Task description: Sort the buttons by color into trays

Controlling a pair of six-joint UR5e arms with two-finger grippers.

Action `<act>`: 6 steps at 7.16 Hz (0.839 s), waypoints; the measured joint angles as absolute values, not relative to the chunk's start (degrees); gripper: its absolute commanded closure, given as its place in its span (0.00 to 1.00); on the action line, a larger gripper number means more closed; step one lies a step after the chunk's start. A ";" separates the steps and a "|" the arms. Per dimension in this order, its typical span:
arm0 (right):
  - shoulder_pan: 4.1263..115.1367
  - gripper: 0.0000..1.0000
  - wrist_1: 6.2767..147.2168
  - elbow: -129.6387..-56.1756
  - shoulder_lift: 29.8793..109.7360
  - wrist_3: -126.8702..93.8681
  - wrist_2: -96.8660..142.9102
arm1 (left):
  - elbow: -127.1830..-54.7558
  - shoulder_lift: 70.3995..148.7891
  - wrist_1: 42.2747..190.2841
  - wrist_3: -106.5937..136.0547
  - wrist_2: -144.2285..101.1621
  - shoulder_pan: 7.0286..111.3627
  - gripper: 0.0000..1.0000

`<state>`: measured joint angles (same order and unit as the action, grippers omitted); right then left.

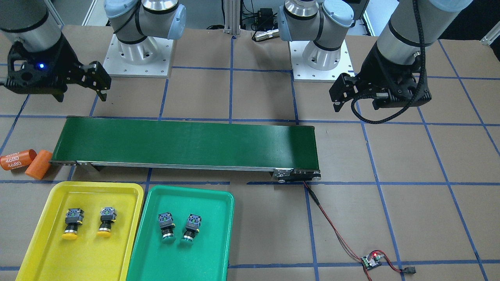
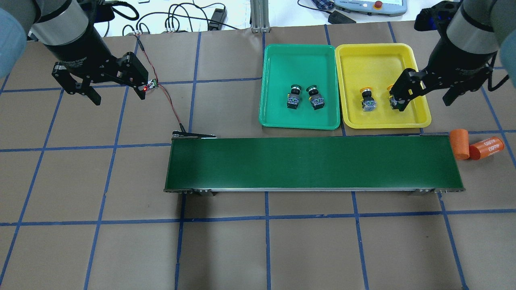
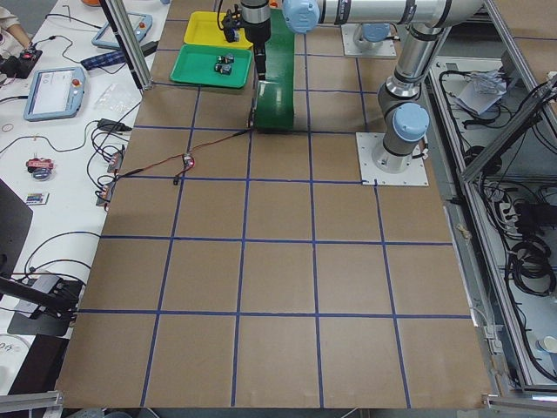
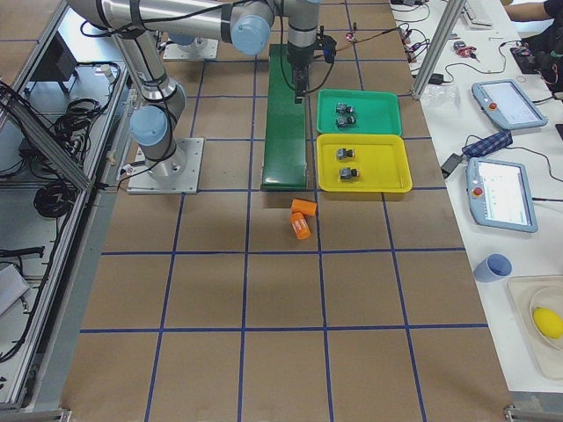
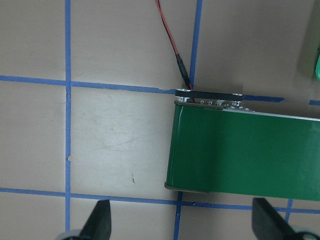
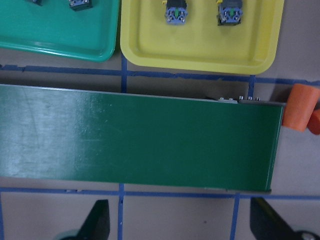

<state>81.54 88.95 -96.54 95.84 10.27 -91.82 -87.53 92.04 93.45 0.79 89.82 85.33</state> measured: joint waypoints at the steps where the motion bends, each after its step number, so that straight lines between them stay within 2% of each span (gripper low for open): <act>1: 83.25 0.00 85.85 -96.64 98.24 5.99 -91.60 | -87.52 92.07 93.41 0.79 89.80 85.34 0.00; 6: 90.80 0.00 83.51 -97.53 99.34 -2.12 -92.04 | -87.48 92.13 93.29 0.68 89.78 85.32 0.00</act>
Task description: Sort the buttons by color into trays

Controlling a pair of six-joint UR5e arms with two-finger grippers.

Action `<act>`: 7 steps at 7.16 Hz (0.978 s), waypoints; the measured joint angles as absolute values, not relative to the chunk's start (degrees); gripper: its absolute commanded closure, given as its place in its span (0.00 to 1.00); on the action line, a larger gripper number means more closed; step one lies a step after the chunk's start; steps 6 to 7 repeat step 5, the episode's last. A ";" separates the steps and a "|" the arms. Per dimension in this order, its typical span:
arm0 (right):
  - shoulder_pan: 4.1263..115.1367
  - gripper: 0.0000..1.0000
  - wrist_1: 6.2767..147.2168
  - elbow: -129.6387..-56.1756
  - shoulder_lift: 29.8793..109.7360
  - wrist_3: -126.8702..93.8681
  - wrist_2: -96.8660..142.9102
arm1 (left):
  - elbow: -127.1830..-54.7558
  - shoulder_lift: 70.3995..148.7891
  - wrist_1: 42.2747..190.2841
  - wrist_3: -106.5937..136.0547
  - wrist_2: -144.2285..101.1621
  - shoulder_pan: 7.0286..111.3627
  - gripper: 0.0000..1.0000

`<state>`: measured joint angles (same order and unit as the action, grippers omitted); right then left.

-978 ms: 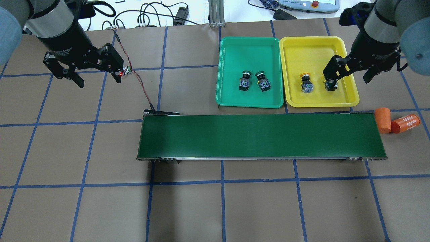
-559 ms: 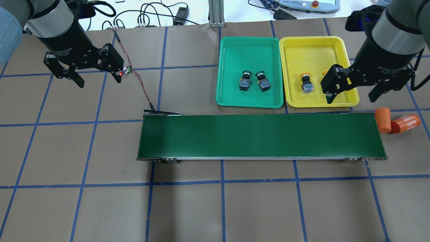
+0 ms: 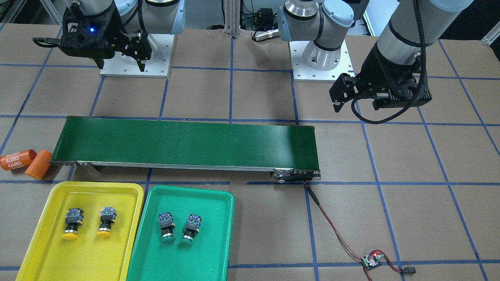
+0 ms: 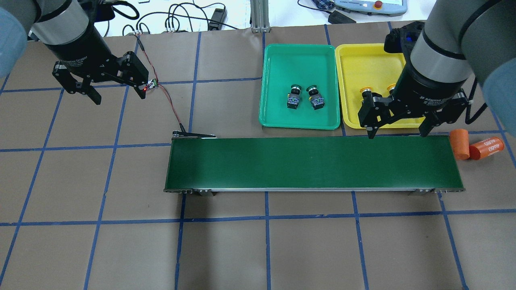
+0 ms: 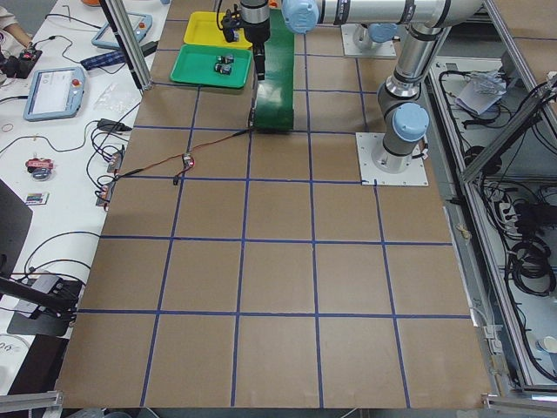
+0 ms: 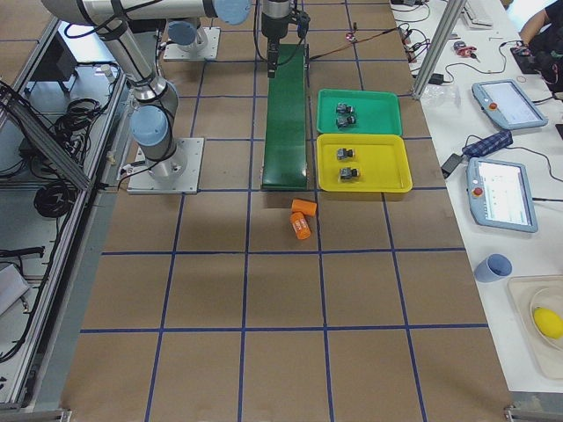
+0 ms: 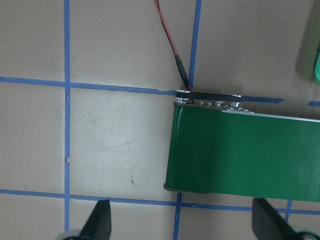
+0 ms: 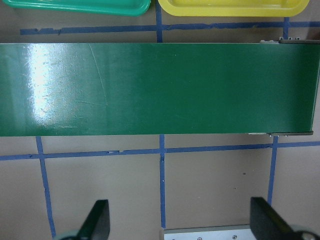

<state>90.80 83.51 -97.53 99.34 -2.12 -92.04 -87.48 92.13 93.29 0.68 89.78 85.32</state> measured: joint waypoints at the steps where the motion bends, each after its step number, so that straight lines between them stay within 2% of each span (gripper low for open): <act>1: 90.84 0.00 83.59 -97.53 99.16 -2.14 -92.02 | -87.52 92.12 93.34 0.64 89.79 85.32 0.00; 7: 90.57 0.00 83.68 -97.53 99.13 -1.91 -92.14 | -88.68 91.77 93.63 0.44 89.44 85.67 0.00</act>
